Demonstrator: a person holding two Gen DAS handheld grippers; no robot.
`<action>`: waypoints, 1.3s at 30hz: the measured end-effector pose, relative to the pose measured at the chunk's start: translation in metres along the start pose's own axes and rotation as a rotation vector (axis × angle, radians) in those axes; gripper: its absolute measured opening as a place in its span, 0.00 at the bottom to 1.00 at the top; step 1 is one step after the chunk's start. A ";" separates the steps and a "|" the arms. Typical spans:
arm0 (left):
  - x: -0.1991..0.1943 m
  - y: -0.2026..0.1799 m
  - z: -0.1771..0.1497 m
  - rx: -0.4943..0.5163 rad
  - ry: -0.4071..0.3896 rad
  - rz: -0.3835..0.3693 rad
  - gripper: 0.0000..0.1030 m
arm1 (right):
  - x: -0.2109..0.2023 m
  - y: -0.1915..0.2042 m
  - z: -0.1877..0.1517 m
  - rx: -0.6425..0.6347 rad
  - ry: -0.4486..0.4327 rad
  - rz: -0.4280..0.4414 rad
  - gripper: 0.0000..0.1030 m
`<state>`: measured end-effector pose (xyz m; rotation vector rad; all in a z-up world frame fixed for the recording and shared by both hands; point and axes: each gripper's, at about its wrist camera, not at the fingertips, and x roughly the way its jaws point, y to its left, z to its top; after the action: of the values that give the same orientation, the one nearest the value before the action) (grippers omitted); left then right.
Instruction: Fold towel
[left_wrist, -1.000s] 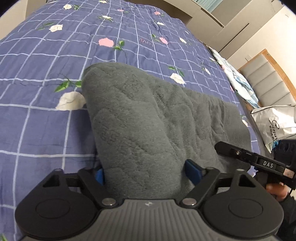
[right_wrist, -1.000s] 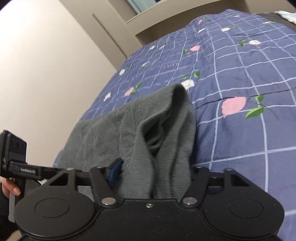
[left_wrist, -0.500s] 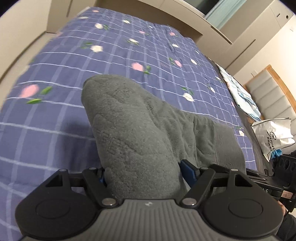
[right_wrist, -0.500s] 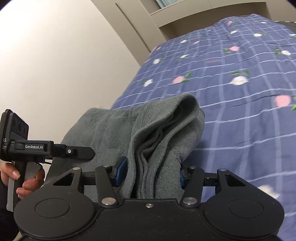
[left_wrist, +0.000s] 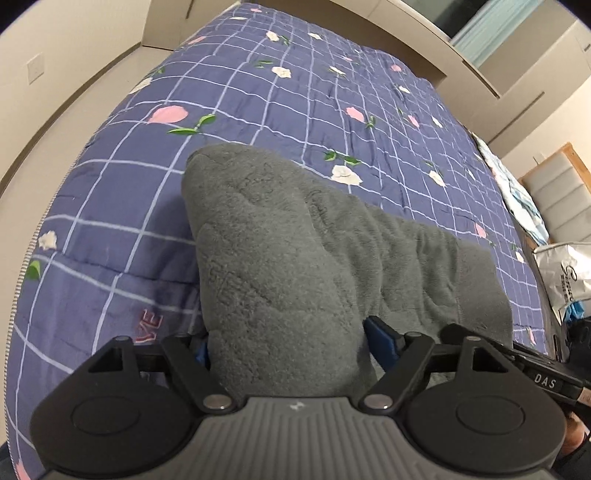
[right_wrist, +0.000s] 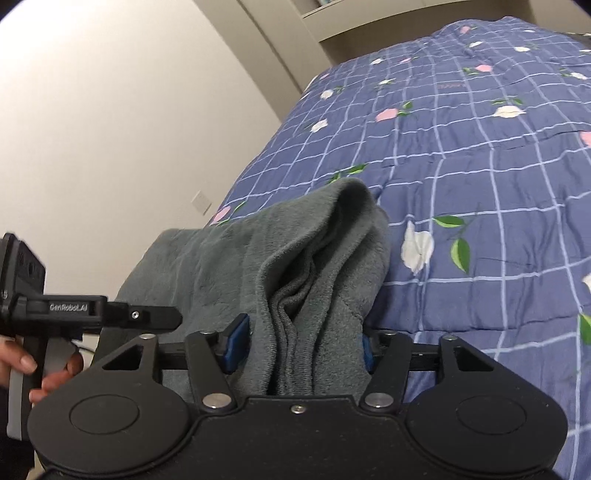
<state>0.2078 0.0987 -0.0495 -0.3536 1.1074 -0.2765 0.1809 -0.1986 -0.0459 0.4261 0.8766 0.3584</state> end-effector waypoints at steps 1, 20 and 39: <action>-0.002 0.000 -0.001 -0.003 -0.004 0.011 0.84 | -0.002 0.002 -0.002 -0.009 -0.003 -0.016 0.67; -0.114 -0.040 -0.066 0.167 -0.333 0.209 0.99 | -0.085 0.079 -0.047 -0.212 -0.309 -0.137 0.99; -0.185 -0.048 -0.204 0.273 -0.603 0.343 1.00 | -0.158 0.151 -0.170 -0.333 -0.470 -0.300 1.00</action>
<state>-0.0575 0.0984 0.0403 0.0080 0.5102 -0.0065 -0.0664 -0.1074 0.0365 0.0582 0.4000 0.1127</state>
